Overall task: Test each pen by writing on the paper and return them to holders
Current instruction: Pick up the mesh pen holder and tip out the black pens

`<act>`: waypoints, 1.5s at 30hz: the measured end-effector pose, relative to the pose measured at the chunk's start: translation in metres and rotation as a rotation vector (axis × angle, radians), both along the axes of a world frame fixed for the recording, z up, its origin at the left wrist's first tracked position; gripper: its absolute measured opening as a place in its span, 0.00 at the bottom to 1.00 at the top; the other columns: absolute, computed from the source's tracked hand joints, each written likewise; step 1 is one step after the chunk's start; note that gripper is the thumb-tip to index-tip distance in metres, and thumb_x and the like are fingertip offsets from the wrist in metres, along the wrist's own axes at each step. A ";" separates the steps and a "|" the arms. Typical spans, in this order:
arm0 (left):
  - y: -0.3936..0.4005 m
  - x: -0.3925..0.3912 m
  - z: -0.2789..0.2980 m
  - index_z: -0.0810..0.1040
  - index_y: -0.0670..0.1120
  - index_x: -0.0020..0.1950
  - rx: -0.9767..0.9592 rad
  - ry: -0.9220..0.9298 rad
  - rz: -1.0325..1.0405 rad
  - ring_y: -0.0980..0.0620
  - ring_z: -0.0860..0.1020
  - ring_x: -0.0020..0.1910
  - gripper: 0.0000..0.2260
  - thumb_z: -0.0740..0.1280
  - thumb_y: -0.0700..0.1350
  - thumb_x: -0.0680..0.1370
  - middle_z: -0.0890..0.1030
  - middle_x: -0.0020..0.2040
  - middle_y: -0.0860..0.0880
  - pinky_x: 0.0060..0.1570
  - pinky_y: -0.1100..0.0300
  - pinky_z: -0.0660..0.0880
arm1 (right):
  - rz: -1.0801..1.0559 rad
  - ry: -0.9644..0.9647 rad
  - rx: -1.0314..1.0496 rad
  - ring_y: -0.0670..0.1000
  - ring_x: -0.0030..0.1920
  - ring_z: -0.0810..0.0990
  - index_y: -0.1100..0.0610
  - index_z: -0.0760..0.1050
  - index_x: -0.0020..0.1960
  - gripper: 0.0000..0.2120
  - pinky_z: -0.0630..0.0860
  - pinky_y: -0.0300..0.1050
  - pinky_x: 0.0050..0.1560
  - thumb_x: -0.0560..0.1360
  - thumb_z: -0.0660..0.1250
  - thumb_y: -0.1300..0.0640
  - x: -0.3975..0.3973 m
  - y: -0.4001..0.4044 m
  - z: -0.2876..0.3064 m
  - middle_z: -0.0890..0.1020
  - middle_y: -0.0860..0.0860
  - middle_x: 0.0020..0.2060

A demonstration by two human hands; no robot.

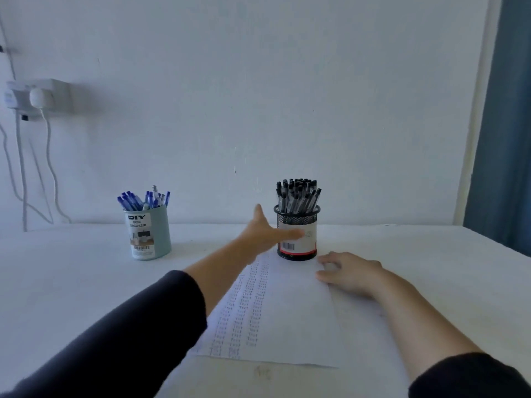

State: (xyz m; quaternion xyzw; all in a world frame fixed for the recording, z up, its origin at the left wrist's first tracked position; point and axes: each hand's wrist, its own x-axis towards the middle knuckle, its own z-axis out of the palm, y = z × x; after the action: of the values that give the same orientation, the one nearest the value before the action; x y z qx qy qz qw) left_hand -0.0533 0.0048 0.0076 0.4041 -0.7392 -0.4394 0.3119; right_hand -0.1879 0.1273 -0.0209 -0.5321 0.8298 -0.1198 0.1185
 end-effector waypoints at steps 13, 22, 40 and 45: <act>-0.002 -0.008 -0.023 0.68 0.50 0.57 -0.018 0.338 0.188 0.58 0.76 0.45 0.28 0.79 0.45 0.63 0.77 0.50 0.53 0.35 0.62 0.74 | -0.084 0.085 -0.096 0.51 0.65 0.68 0.48 0.66 0.62 0.24 0.59 0.55 0.62 0.72 0.58 0.35 0.010 -0.006 -0.006 0.71 0.47 0.63; -0.025 0.131 -0.024 0.65 0.53 0.57 -0.132 0.317 0.438 0.50 0.75 0.54 0.34 0.80 0.49 0.57 0.75 0.54 0.51 0.49 0.53 0.76 | -0.201 0.069 0.006 0.54 0.63 0.68 0.50 0.64 0.58 0.23 0.62 0.56 0.62 0.67 0.62 0.42 0.022 -0.003 0.008 0.72 0.50 0.59; -0.040 0.235 -0.034 0.60 0.56 0.65 -0.985 -0.564 0.558 0.43 0.72 0.56 0.45 0.78 0.58 0.53 0.71 0.56 0.48 0.50 0.50 0.69 | 0.494 0.741 -0.488 0.59 0.75 0.33 0.53 0.33 0.76 0.65 0.42 0.69 0.70 0.57 0.67 0.24 0.223 -0.098 0.054 0.35 0.54 0.75; -0.050 0.235 -0.038 0.68 0.52 0.60 -1.224 -0.610 0.446 0.42 0.77 0.46 0.45 0.77 0.57 0.44 0.76 0.50 0.47 0.42 0.49 0.74 | 0.411 0.534 -0.294 0.57 0.65 0.69 0.55 0.49 0.74 0.56 0.65 0.56 0.60 0.58 0.74 0.33 0.227 -0.112 0.038 0.70 0.53 0.64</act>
State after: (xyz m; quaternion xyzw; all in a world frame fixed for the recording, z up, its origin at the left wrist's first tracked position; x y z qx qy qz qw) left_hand 0.1812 -0.0455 -0.0302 0.4027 -0.8070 0.2605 0.3446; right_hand 0.0393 0.0157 0.0169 -0.7117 0.6811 -0.0683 -0.1582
